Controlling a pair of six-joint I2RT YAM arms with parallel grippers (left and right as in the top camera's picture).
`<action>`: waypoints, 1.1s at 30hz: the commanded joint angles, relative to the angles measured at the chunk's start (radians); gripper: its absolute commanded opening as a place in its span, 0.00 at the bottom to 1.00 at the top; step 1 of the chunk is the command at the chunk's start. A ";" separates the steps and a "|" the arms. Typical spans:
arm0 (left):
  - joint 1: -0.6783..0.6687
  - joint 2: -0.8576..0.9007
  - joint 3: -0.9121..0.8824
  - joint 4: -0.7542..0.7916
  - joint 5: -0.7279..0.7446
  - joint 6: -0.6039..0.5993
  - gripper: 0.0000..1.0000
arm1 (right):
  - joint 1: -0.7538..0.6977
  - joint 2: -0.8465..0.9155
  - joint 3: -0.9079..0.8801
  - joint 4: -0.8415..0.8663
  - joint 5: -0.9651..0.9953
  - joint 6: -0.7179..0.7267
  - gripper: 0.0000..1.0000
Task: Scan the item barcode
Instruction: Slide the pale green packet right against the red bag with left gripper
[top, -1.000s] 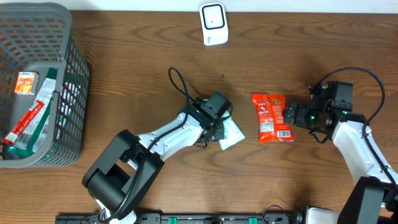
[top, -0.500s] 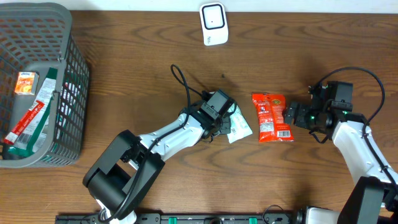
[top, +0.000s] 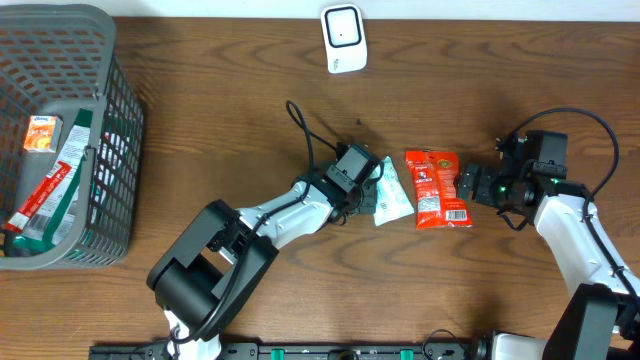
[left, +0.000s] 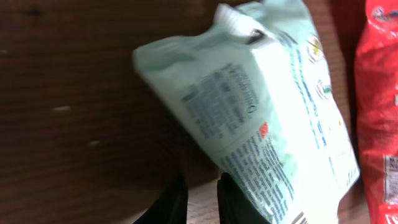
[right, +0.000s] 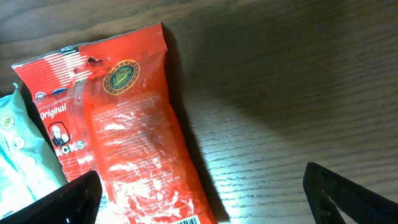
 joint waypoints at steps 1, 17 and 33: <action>-0.029 0.030 -0.010 0.001 0.029 0.041 0.20 | 0.007 -0.008 0.012 0.002 0.005 -0.003 0.99; -0.058 0.030 -0.010 0.088 -0.008 0.193 0.25 | 0.007 -0.008 0.012 0.002 0.005 -0.003 0.99; -0.066 0.039 -0.010 0.221 -0.010 0.205 0.25 | 0.007 -0.008 0.012 0.002 0.005 -0.003 0.99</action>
